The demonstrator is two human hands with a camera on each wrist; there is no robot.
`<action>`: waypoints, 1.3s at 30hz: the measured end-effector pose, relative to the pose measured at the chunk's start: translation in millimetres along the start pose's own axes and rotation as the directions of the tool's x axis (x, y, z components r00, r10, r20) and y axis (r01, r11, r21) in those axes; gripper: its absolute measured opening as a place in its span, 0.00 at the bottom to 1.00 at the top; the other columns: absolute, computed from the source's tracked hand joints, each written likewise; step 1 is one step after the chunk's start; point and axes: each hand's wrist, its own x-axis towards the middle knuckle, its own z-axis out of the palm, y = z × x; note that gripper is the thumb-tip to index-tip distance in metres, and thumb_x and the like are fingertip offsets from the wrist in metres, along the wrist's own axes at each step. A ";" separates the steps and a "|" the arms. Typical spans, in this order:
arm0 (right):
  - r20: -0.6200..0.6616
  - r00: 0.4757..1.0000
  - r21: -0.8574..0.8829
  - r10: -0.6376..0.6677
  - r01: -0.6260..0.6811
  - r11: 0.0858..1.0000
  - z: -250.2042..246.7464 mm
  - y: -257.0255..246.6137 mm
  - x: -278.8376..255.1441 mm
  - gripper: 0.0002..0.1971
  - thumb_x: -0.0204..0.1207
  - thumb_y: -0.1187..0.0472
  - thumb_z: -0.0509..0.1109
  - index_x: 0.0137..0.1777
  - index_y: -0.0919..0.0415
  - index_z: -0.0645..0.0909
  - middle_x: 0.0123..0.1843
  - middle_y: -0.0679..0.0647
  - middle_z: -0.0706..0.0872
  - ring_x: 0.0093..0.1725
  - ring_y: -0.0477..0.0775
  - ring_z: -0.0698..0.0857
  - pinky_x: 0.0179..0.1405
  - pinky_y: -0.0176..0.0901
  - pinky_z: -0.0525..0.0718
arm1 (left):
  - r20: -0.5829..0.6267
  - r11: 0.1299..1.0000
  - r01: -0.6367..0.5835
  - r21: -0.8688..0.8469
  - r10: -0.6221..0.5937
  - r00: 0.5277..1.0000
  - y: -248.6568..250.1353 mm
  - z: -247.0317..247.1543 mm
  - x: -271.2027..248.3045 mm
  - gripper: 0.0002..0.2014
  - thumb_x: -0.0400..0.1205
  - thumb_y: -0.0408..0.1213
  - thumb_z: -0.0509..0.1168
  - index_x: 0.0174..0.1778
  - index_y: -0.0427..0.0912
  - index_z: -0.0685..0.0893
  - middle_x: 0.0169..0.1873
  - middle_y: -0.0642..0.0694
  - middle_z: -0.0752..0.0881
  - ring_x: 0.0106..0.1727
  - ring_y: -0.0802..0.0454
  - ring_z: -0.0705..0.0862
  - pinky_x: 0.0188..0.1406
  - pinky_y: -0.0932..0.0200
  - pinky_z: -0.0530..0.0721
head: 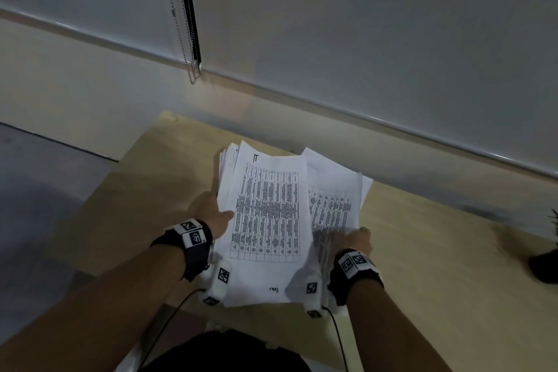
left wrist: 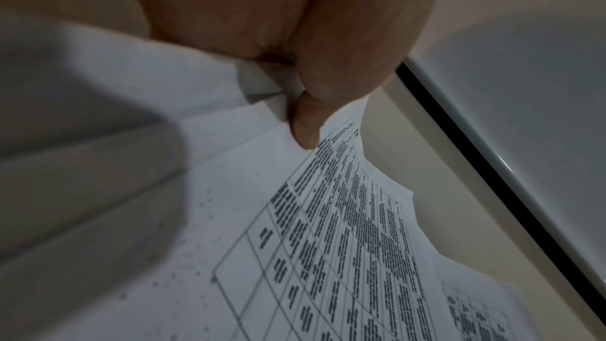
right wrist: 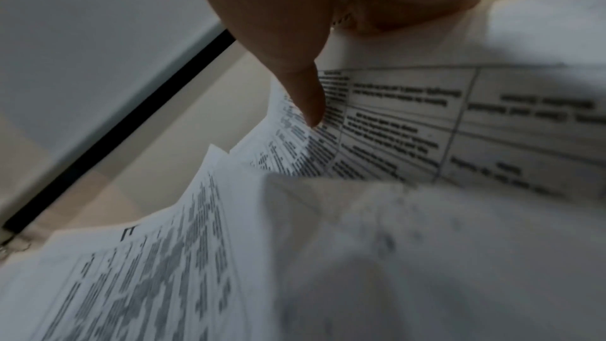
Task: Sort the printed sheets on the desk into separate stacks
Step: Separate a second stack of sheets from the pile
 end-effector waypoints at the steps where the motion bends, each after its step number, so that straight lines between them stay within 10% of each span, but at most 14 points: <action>1: 0.002 1.000 -0.022 0.022 -0.022 1.000 -1.3 -2.5 -1.9 0.35 0.69 0.51 0.80 0.69 0.69 0.69 0.68 0.68 0.80 0.65 0.69 0.82 0.61 0.55 0.82 | 0.001 1.000 -0.002 0.000 0.002 1.000 -1.3 -0.9 1.0 0.20 0.82 0.35 0.70 0.69 0.35 0.78 0.65 0.38 0.85 0.63 0.39 0.85 0.55 0.55 0.80; 5: -0.002 1.000 -0.257 0.026 -0.025 0.966 11.1 -0.6 -6.2 0.35 0.70 0.36 0.71 0.70 0.58 0.73 0.69 0.62 0.73 0.69 0.66 0.74 0.70 0.57 0.73 | 0.008 1.000 0.003 -0.001 -0.003 1.000 -1.9 1.3 1.3 0.22 0.82 0.33 0.70 0.71 0.34 0.77 0.67 0.37 0.85 0.65 0.38 0.84 0.57 0.55 0.80; 7: 0.077 0.997 -0.247 -0.019 0.037 0.968 19.4 -1.2 -4.8 0.20 0.73 0.42 0.69 0.60 0.53 0.77 0.67 0.60 0.75 0.68 0.66 0.75 0.70 0.56 0.76 | 0.014 1.000 -0.007 0.003 0.006 1.000 -0.6 3.7 -0.2 0.21 0.82 0.32 0.70 0.71 0.34 0.78 0.67 0.38 0.85 0.65 0.38 0.84 0.57 0.55 0.80; 11: 0.100 0.995 0.085 -0.013 0.004 0.996 13.1 -7.2 -2.7 0.28 0.60 0.51 0.81 0.58 0.64 0.79 0.51 0.61 0.87 0.47 0.66 0.88 0.54 0.55 0.88 | 0.013 1.000 -0.006 -0.001 0.006 1.000 -3.7 -0.5 0.2 0.21 0.82 0.33 0.70 0.71 0.34 0.77 0.66 0.39 0.84 0.66 0.38 0.84 0.61 0.53 0.80; 17: -0.054 0.989 0.113 -0.140 0.145 0.983 -25.7 -8.2 2.7 0.13 0.73 0.63 0.74 0.56 0.67 0.85 0.42 0.62 0.86 0.38 0.63 0.83 0.40 0.44 0.80 | 0.002 1.000 0.010 -0.014 -0.010 1.000 -23.8 -19.5 7.4 0.23 0.81 0.36 0.71 0.72 0.38 0.77 0.67 0.39 0.84 0.64 0.39 0.84 0.65 0.45 0.83; 24: -0.322 0.827 0.073 -0.461 0.507 0.859 -124.0 -36.7 -7.8 0.19 0.76 0.54 0.74 0.44 0.75 0.85 0.34 0.66 0.83 0.36 0.60 0.83 0.37 0.46 0.71 | 0.011 1.000 0.025 -0.006 -0.025 1.000 -28.7 -38.5 14.2 0.22 0.82 0.35 0.70 0.72 0.35 0.77 0.67 0.36 0.84 0.65 0.36 0.84 0.61 0.48 0.80; 31: -0.081 0.875 0.341 -0.477 0.474 0.812 -115.2 -34.4 -11.6 0.13 0.77 0.59 0.75 0.41 0.72 0.85 0.28 0.64 0.85 0.19 0.52 0.80 0.14 0.38 0.77 | 0.071 0.998 -0.026 -0.049 0.030 0.997 -12.8 -20.1 4.3 0.24 0.82 0.37 0.71 0.74 0.37 0.77 0.67 0.38 0.84 0.63 0.39 0.84 0.61 0.49 0.83; 36: 0.079 0.919 0.276 -0.387 0.353 0.894 -50.8 -10.1 6.4 0.17 0.74 0.55 0.77 0.35 0.70 0.84 0.28 0.62 0.85 0.26 0.57 0.82 0.29 0.57 0.86 | 0.136 0.989 -0.143 -0.020 0.145 0.980 3.0 0.3 -9.3 0.17 0.79 0.42 0.72 0.63 0.40 0.85 0.55 0.41 0.90 0.49 0.44 0.88 0.51 0.50 0.88; 39: 0.094 0.924 0.234 -0.370 0.341 0.910 -38.9 -11.1 12.1 0.16 0.75 0.55 0.76 0.38 0.71 0.84 0.30 0.62 0.85 0.28 0.57 0.82 0.31 0.52 0.84 | 0.198 0.984 -0.176 -0.039 0.180 0.964 8.3 4.1 -11.5 0.15 0.80 0.41 0.72 0.61 0.40 0.87 0.54 0.43 0.90 0.51 0.45 0.89 0.51 0.52 0.88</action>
